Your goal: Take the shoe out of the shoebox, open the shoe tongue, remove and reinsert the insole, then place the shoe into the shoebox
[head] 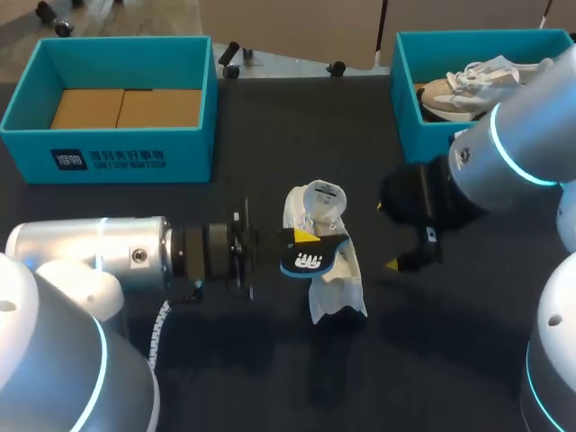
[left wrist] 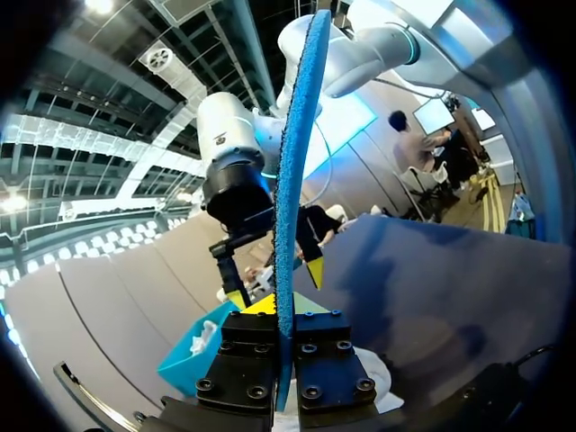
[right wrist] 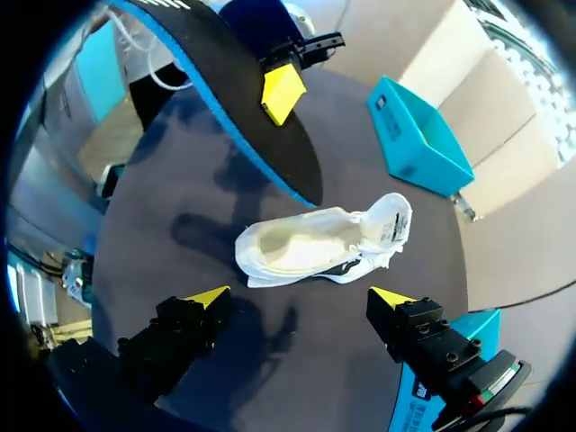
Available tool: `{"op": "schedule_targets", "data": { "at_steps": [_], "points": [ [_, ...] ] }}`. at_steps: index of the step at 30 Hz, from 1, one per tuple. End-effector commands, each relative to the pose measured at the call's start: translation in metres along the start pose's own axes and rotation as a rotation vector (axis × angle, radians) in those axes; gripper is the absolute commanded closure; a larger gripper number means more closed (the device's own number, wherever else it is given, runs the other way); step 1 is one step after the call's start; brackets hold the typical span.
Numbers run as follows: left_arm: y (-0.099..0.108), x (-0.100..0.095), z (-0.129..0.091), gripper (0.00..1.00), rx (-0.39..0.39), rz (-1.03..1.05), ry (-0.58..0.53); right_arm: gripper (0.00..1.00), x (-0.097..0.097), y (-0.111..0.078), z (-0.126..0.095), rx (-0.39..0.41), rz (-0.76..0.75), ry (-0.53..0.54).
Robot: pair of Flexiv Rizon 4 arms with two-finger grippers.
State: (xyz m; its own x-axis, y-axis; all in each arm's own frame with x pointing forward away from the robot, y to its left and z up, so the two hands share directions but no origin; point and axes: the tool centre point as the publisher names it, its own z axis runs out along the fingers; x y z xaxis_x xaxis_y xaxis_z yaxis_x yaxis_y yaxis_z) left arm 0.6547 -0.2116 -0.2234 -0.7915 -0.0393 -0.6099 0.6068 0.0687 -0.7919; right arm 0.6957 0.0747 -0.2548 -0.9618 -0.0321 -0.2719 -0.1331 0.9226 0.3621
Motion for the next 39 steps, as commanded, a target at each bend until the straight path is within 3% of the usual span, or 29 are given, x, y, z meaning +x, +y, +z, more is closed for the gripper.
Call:
{"op": "schedule_targets", "data": {
  "at_steps": [1, 17, 25, 39],
  "points": [
    [0.006, 0.006, 0.005, 1.00, -0.002, -0.002, -0.017, 0.00, -0.012, -0.003, 0.012, -0.019, -0.006, 0.012],
    [0.020, 0.013, 0.017, 1.00, -0.029, -0.008, -0.040, 0.00, -0.016, -0.015, 0.037, -0.014, -0.106, 0.002],
    [0.029, 0.020, 0.018, 1.00, 0.007, 0.026, -0.041, 0.00, -0.013, -0.026, 0.042, -0.006, -0.117, -0.004],
    [0.036, 0.022, 0.022, 1.00, 0.010, 0.040, -0.048, 0.00, -0.005, -0.041, 0.062, -0.021, -0.163, 0.079]
  ]
}}
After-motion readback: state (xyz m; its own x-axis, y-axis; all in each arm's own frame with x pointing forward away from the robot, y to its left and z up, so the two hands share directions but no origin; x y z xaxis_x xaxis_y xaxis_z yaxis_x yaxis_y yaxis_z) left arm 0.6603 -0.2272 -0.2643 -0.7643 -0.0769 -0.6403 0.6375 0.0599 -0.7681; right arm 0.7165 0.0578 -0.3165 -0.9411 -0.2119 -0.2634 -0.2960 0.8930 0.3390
